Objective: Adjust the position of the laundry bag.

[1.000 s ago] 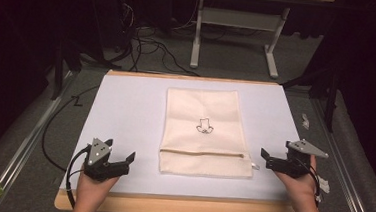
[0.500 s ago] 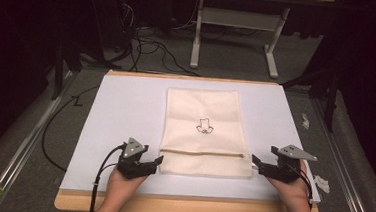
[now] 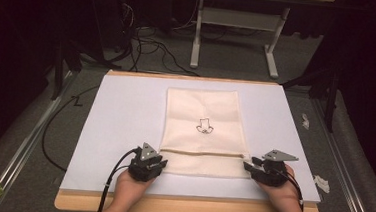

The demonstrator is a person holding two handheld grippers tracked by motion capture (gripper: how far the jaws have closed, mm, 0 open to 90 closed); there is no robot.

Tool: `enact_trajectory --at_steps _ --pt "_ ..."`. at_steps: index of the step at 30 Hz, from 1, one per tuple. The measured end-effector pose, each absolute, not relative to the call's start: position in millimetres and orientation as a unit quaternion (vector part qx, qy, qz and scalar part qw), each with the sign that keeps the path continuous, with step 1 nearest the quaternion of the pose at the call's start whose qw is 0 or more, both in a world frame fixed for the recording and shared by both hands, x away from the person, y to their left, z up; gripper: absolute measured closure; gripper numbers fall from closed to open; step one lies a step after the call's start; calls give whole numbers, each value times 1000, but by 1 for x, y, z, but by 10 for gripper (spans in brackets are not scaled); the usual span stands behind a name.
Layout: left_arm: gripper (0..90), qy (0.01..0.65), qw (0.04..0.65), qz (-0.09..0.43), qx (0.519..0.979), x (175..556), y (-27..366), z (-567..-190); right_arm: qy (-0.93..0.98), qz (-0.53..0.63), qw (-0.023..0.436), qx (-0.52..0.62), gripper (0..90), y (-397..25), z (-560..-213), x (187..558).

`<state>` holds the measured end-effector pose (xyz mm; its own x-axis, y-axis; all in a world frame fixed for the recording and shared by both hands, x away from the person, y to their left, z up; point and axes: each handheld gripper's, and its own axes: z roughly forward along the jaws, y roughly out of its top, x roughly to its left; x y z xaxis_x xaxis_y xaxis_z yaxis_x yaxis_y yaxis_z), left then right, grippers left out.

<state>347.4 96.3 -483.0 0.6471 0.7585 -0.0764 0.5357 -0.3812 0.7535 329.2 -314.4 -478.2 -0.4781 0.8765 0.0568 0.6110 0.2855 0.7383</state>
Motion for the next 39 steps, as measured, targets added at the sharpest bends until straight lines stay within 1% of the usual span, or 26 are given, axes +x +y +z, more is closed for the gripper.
enact_trajectory --at_steps 1,2,3,4,5,6,9,14,15,18,21,23,27,28,29,30,31,33,34,35,36,37,39 --pt "776 395 391 142 819 347 96 -483 785 357 190 469 605 -314 -480 328" --pt "776 394 393 140 819 347 97 -483 785 357 190 469 605 -314 -480 328" --pt "836 387 397 137 821 347 96 -484 791 346 194 465 647 -313 -478 328" --pt "844 387 397 137 821 347 96 -484 791 346 194 465 647 -313 -478 328" --pt "844 385 396 139 822 346 95 -484 792 345 195 465 700 -312 -478 328" --pt "853 382 394 142 824 345 95 -483 793 340 197 465 772 -312 -477 328" --pt "860 381 392 133 827 344 96 -482 800 338 192 457 853 -313 -476 325" --pt "855 367 388 127 836 337 98 -480 805 333 192 453 857 -311 -475 320" --pt "855 360 391 119 839 334 100 -480 807 332 190 450 857 -312 -474 318" --pt "853 357 391 105 842 329 103 -478 813 330 176 447 857 -314 -470 306" --pt "854 352 387 102 846 322 103 -476 815 326 175 445 857 -313 -470 299" --pt "854 346 383 96 851 315 103 -475 823 320 179 434 857 -313 -469 286" --pt "847 350 384 93 849 314 102 -475 823 322 174 433 844 -314 -469 279" --pt "836 353 384 89 849 315 103 -475 826 320 172 431 816 -315 -468 279" --pt "786 358 391 82 844 315 105 -473 821 331 177 431 774 -317 -466 278" --pt "757 358 391 82 844 315 105 -473 821 331 177 431 774 -317 -466 278" --pt "757 362 400 87 837 315 106 -470 818 333 175 434 756 -317 -465 278" --pt "690 367 413 102 828 316 111 -464 810 344 180 439 726 -321 -464 279" --pt "652 368 421 110 822 316 114 -462 805 349 180 444 706 -322 -463 279" --pt "571 369 430 120 815 317 116 -461 794 359 182 455 686 -326 -463 282" --pt "571 371 432 126 813 318 118 -461 794 359 182 455 686 -326 -463 282" --pt "504 378 433 135 807 319 119 -461 788 368 179 461 683 -328 -464 284" --pt "500 387 438 135 800 320 122 -461 783 372 179 465 676 -329 -464 286"
